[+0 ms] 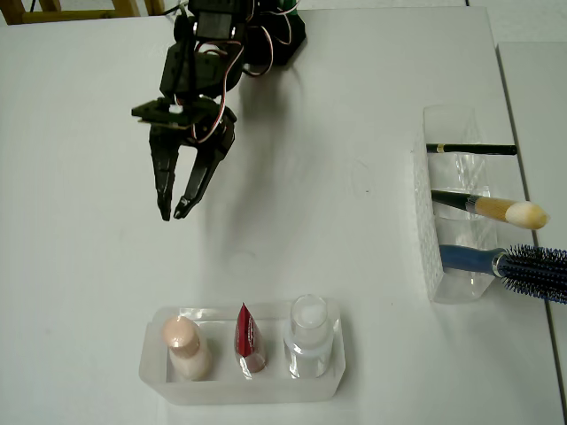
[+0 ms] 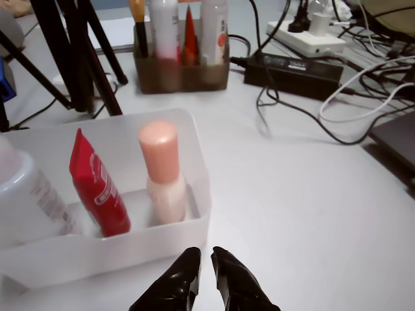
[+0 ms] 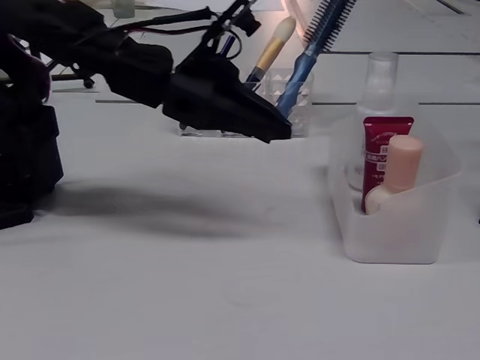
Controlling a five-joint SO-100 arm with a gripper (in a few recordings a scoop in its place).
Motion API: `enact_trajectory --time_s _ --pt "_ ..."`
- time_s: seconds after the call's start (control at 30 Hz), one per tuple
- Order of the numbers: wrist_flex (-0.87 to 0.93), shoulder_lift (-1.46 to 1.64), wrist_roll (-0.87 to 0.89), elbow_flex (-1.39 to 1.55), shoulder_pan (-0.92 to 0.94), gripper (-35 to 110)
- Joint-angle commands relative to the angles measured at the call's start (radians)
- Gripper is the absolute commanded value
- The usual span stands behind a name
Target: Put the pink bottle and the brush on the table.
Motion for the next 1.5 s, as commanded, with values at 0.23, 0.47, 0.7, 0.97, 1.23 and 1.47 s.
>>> enact_trajectory --time_s 0.23,0.47,0.7,0.97,1.23,1.47 --pt "-0.089 -0.153 -0.026 -0.170 -0.005 12" --pt "-0.095 -0.275 -0.028 -0.282 -0.005 18" --pt "-0.095 -0.368 -0.028 -0.374 -0.005 26" --pt "-0.097 -0.479 -0.028 -0.483 -0.002 30" --pt "-0.097 -0.575 -0.043 -0.572 0.000 36" --pt "-0.097 -0.666 -0.054 -0.669 0.000 37"
